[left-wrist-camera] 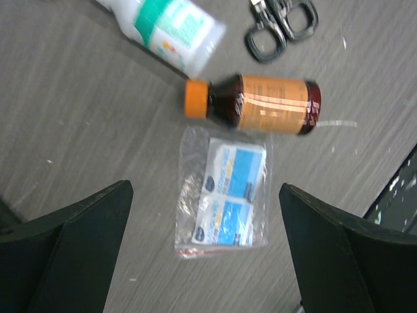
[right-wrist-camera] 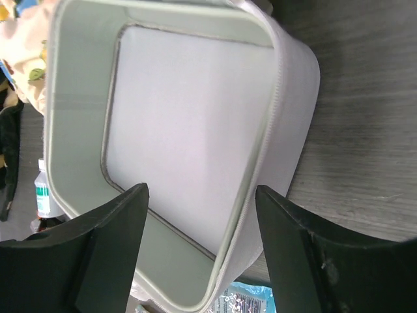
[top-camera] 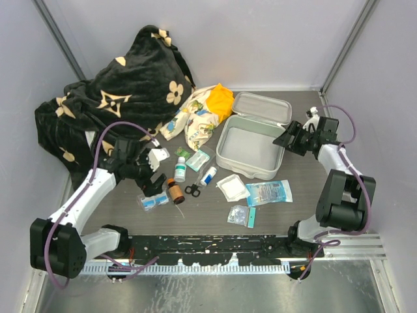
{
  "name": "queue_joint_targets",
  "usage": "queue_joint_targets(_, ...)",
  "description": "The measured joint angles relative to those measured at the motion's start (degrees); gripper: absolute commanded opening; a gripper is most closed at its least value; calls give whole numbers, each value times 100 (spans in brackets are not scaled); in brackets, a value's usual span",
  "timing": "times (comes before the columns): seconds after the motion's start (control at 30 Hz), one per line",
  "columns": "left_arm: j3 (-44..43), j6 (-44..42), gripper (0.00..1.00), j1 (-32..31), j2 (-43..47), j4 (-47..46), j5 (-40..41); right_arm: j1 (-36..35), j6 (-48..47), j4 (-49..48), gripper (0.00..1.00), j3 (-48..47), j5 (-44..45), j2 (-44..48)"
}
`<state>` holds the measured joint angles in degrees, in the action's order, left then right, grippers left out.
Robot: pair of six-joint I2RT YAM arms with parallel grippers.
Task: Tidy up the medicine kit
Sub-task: Move the medicine box to the center of the board, then pick up the medical item at the center of the board.
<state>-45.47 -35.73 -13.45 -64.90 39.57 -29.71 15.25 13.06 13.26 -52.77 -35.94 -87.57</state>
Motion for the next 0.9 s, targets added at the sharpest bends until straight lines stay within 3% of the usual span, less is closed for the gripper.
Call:
queue_joint_targets(0.3,219,-1010,100,-413,-258,903,627,0,-313,-122,74,-4,74,787)
queue_joint_targets(0.6,831,-1200,88,-638,-365,804,1106,17,-417,-120,74,-4,103,831)
queue_joint_targets(0.9,1180,-1189,67,-761,-409,212,1327,63,-461,-120,74,-4,129,837)
